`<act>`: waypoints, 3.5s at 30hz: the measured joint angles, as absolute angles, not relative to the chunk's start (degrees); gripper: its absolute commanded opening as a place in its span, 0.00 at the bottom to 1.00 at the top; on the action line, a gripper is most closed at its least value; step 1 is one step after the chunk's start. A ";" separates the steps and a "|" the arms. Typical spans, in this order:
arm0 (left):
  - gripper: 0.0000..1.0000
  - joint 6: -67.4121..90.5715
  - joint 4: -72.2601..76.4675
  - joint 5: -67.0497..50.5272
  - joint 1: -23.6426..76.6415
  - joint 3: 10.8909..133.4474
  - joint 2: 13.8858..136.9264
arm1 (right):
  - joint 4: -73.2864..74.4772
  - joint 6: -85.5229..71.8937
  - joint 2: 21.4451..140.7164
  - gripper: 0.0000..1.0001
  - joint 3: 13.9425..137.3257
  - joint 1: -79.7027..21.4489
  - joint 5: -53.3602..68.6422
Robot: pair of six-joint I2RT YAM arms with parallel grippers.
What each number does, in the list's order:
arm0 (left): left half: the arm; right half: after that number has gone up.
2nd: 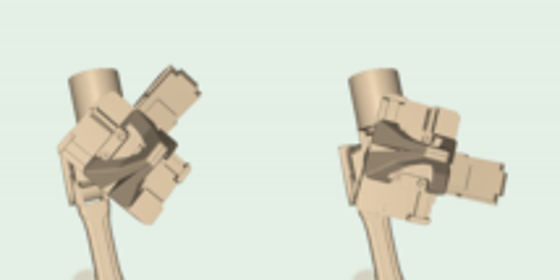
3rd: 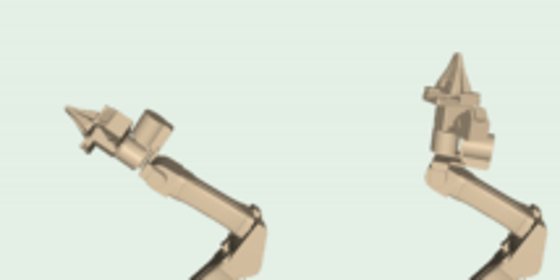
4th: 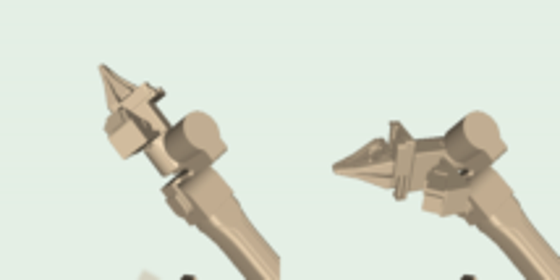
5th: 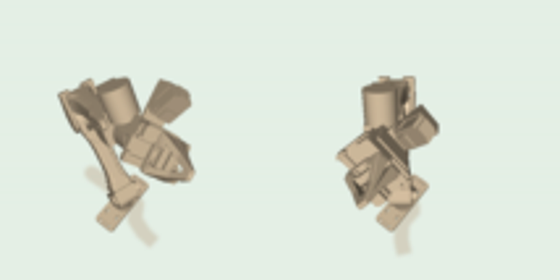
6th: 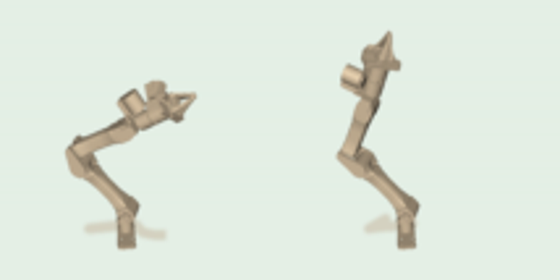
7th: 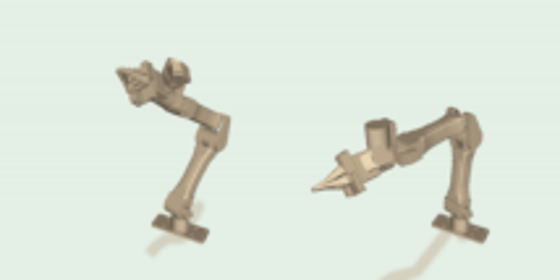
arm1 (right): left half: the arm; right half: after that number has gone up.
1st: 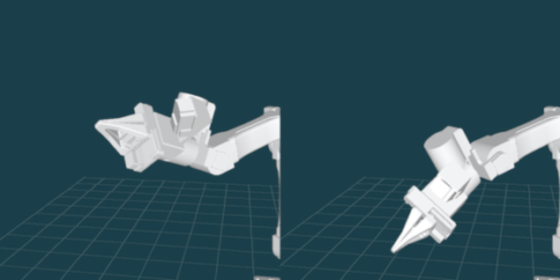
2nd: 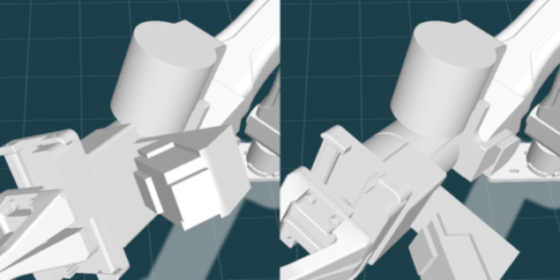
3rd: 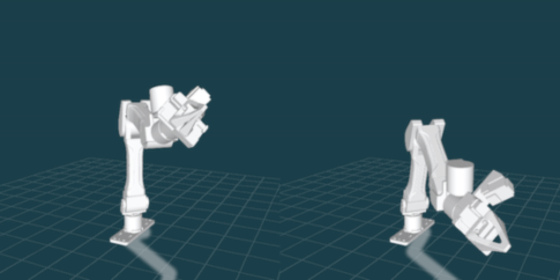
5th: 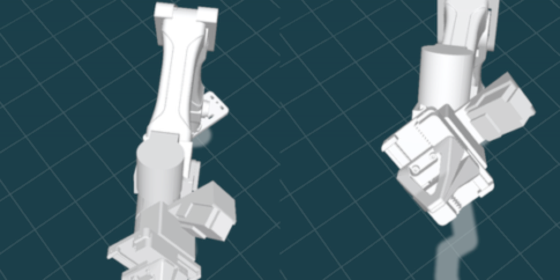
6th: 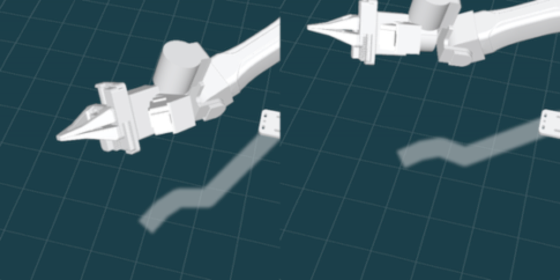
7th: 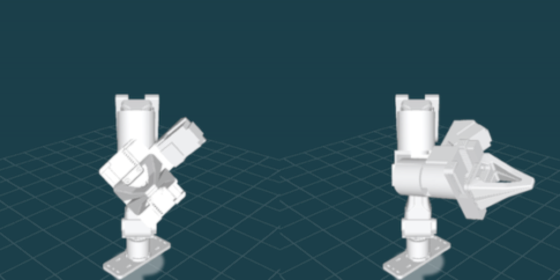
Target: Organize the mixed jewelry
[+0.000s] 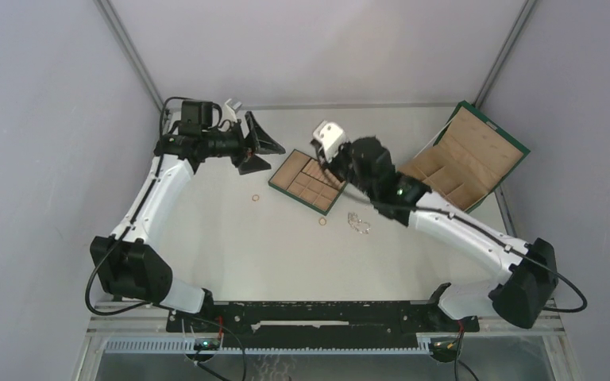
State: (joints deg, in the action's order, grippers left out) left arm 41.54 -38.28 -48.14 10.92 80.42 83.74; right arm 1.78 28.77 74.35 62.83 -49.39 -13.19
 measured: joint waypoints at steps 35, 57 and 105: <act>0.69 11.62 -48.86 0.36 20.01 113.38 127.90 | 45.98 -39.13 89.52 0.00 78.72 -29.95 2.57; 0.00 12.91 -50.37 3.20 20.99 113.38 133.73 | 46.09 -39.31 88.38 0.00 77.95 -29.95 1.98; 0.47 24.08 -51.27 5.13 24.58 94.02 111.11 | 46.52 -32.91 121.38 0.00 104.40 -28.84 -9.87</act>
State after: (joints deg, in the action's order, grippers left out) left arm 24.08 -51.27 5.13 24.58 94.02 111.11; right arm 46.52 -32.91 121.38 104.40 -28.84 -9.87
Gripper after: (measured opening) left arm 0.461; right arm 0.116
